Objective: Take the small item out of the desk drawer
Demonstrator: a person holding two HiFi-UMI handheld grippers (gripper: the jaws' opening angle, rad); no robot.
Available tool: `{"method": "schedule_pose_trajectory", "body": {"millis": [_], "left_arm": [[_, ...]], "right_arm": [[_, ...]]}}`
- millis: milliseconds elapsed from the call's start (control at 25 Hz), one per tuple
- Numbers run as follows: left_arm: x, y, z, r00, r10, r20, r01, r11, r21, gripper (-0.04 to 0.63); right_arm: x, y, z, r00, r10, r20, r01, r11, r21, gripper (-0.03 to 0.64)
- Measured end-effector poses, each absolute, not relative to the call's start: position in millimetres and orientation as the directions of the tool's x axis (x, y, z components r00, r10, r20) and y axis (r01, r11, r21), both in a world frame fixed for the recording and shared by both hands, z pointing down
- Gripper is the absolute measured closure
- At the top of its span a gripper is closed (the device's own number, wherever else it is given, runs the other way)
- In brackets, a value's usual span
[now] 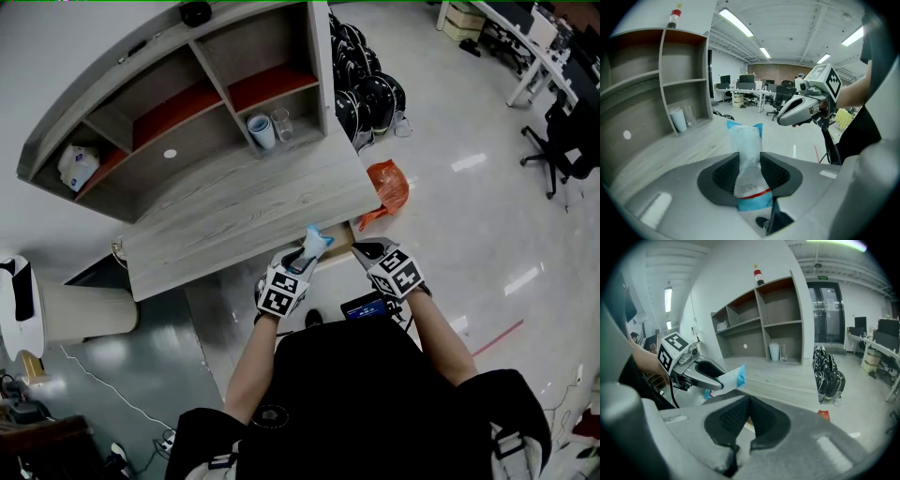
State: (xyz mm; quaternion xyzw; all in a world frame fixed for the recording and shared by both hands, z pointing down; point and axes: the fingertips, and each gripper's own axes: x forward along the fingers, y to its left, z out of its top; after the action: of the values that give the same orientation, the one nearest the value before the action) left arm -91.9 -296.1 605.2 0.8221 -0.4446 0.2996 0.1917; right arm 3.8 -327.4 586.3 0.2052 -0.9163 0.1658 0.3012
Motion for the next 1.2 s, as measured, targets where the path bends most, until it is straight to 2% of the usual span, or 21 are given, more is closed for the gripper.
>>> {"method": "schedule_pose_trajectory", "body": {"millis": [440, 760, 1200], "left_arm": [[-55, -288, 609, 0.396, -0.619, 0.678, -0.870, -0.489, 0.063, 0.449], [-19, -261, 613, 0.422, -0.616, 0.665, -0.882, -0.450, 0.144, 0.449], [-4, -235, 608, 0.500, -0.594, 0.630, -0.843, -0.500, 0.197, 0.448]], "right_arm": [[35, -324, 597, -0.754, -0.207, 0.623, -0.422, 0.880, -0.219, 0.614], [56, -320, 614, -0.768, -0.142, 0.625, -0.377, 0.889, -0.261, 0.614], [64, -303, 617, -0.772, -0.169, 0.612, -0.413, 0.866, -0.281, 0.614]]}}
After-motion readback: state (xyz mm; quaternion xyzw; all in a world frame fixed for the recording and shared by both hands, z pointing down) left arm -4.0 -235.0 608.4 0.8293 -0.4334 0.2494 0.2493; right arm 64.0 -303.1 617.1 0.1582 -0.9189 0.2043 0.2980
